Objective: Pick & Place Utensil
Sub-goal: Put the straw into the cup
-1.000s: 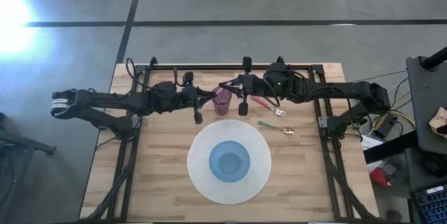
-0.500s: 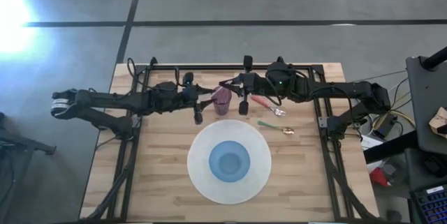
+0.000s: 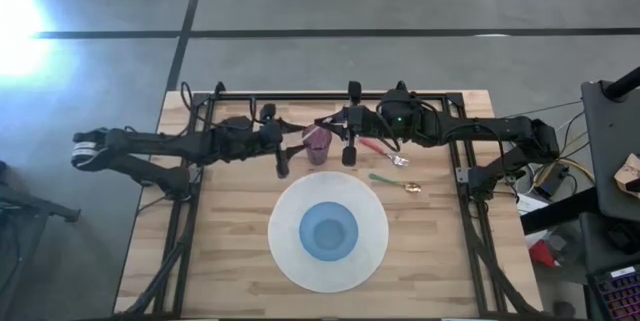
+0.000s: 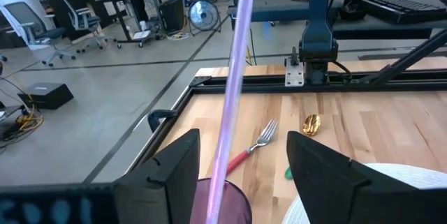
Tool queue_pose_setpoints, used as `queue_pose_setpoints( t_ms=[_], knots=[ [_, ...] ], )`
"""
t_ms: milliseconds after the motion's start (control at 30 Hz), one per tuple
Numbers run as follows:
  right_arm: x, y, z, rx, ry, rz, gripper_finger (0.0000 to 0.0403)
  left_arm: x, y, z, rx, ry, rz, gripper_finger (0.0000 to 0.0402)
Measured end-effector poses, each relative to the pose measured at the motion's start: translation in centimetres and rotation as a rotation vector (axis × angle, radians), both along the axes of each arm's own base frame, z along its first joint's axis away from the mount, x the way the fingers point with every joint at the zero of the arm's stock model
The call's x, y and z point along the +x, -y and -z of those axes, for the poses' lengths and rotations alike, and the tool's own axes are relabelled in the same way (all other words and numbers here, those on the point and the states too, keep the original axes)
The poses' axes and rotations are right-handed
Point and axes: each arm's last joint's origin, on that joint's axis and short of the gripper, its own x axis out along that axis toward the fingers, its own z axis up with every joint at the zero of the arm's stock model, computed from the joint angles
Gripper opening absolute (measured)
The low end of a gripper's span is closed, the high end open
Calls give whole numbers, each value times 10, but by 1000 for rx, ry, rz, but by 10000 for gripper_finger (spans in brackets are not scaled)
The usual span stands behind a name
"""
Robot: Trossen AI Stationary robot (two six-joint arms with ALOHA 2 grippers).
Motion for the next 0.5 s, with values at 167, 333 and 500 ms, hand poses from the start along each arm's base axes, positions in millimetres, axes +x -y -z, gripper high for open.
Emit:
queue_pose_setpoints(
  t_ms=[167, 333, 500],
  knots=[
    [-1, 0, 1, 6, -16, 1, 8, -8, 1, -7, -4, -42, 0, 209],
    [-6, -1, -6, -4, 5, 2, 8, -20, 2, -15, -8, -81, -1, 209],
    [-17, 2, -18, -33, 33, 34, 8, -35, 3, -21, -17, -100, -11, 209]
  ],
)
